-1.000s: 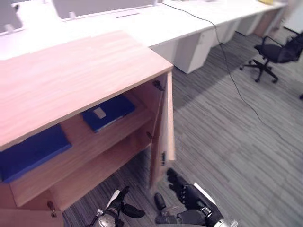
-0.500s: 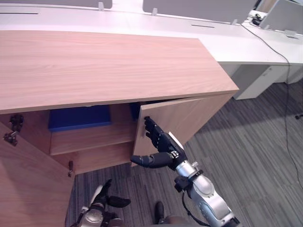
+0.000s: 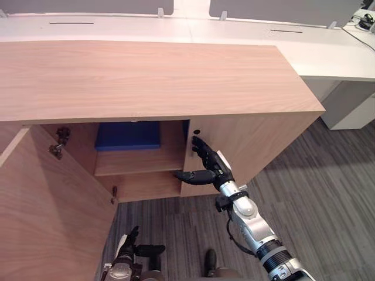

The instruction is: Walk over to the cabinet, pick up the folder, carry it to the office cabinet, place the folder inside the office cabinet, then close the office cabinet door

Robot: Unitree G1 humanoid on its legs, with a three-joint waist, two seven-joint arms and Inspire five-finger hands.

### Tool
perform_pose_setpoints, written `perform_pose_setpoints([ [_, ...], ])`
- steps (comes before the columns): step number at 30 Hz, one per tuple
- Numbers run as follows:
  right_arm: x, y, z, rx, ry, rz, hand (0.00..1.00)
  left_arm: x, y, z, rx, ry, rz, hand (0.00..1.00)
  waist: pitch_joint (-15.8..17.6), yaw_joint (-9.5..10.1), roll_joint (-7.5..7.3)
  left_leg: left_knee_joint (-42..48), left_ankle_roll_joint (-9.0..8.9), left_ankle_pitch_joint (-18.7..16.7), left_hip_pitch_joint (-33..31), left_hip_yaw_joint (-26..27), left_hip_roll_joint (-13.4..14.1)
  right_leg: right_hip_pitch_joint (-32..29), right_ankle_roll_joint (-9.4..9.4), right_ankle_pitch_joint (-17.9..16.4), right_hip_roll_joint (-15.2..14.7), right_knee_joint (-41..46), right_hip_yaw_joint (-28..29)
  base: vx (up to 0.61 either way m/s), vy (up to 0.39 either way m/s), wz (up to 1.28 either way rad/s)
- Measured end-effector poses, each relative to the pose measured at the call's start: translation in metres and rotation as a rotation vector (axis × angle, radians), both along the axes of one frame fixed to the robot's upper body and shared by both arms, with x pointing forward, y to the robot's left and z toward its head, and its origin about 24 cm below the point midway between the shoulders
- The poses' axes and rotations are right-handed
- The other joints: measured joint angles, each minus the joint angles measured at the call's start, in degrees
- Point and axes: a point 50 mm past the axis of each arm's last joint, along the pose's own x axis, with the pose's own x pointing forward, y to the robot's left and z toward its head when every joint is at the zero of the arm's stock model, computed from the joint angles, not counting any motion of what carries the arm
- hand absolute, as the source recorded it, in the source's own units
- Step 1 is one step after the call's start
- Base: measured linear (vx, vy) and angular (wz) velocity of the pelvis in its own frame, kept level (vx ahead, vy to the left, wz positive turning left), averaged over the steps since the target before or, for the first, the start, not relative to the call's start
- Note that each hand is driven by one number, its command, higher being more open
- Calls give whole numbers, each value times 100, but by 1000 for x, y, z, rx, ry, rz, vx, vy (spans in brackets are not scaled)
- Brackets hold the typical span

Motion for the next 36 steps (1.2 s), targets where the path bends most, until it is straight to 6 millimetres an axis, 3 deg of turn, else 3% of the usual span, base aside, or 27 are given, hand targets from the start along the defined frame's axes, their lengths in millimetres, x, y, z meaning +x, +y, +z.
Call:
perform_pose_setpoints([
  [1,-3,-2,-4,-6,3,-3,100,0,-2,0,-7,-5,11,100,0,-2,0,0,18,-8,-9,-26,1,6,37,-27,-1,-1,10,-64,-11,17],
  [4,-26,-16,-43,-52,156,-60,100,2,-12,1,-67,-39,87,100,0,-13,3,3,57,-10,-93,-265,-49,-21,187,-355,-56,233,-57,-1,9,48],
  [5,-40,-25,-69,-95,278,-103,100,4,-13,3,-88,-63,122,100,2,-44,2,8,73,7,-199,-498,-122,-113,248,-562,-82,471,-66,43,3,78],
  [6,-49,-29,-82,-121,345,-122,100,7,-15,4,-97,-76,135,100,3,-73,2,14,76,21,-267,-634,-163,-148,264,-662,-92,578,-38,88,2,128],
  [8,-86,-45,-123,-233,578,-162,100,13,-19,6,-136,-113,198,100,28,-73,40,77,91,136,-444,-1154,-367,-117,208,-778,-172,756,-43,155,17,132],
  [11,-126,-52,-151,-311,774,-162,100,14,-13,11,-163,-169,337,100,114,37,171,179,125,190,-568,-1785,-569,191,183,-768,-348,660,-614,167,59,127],
  [13,-125,-52,-152,-319,774,-172,100,16,-3,16,-158,-211,416,100,133,142,201,248,124,191,-627,-2119,-645,406,180,-769,-370,521,-914,115,29,111],
  [16,-109,-57,-145,-309,729,-262,100,14,8,21,-158,-267,527,100,274,270,292,400,97,209,-608,-2639,-813,816,11,-892,-413,517,-1355,34,5,106],
  [19,-92,-66,-135,-305,662,-330,100,11,8,24,-175,-295,597,100,419,359,342,396,31,373,-728,-2849,-962,842,38,-1284,-585,846,-1819,-44,-16,97],
  [20,-89,-67,-132,-297,647,-351,100,9,8,23,-185,-300,639,100,472,383,364,326,60,417,-755,-2773,-974,843,142,-1413,-672,1000,-2002,-126,-7,100],
  [21,-88,-65,-132,-287,645,-361,100,3,9,22,-182,-295,683,100,498,390,365,328,219,231,-814,-2240,-883,885,197,-1483,-719,1117,-2182,-99,5,87],
  [23,-90,-58,-132,-265,650,-366,100,-8,12,19,-179,-280,747,100,578,386,355,368,226,234,-812,-1616,-733,1055,216,-1591,-762,1206,-2429,-115,-12,69],
  [28,-84,-39,-128,-214,635,-348,100,-25,15,15,-155,-253,862,100,581,474,345,162,164,523,-731,-1550,-749,1134,238,-1705,-806,1243,-2553,-4,-19,19],
  [32,-81,-32,-126,-212,622,-328,100,-5,24,35,-137,-376,861,100,585,508,324,107,187,596,-616,-1691,-830,1337,262,-1692,-822,1152,-2607,51,-21,22],
  [36,-75,-30,-123,-214,603,-323,100,25,56,81,-61,-619,782,100,585,531,321,50,180,601,-518,-1699,-821,1441,264,-1689,-782,1057,-2591,16,-29,2],
])
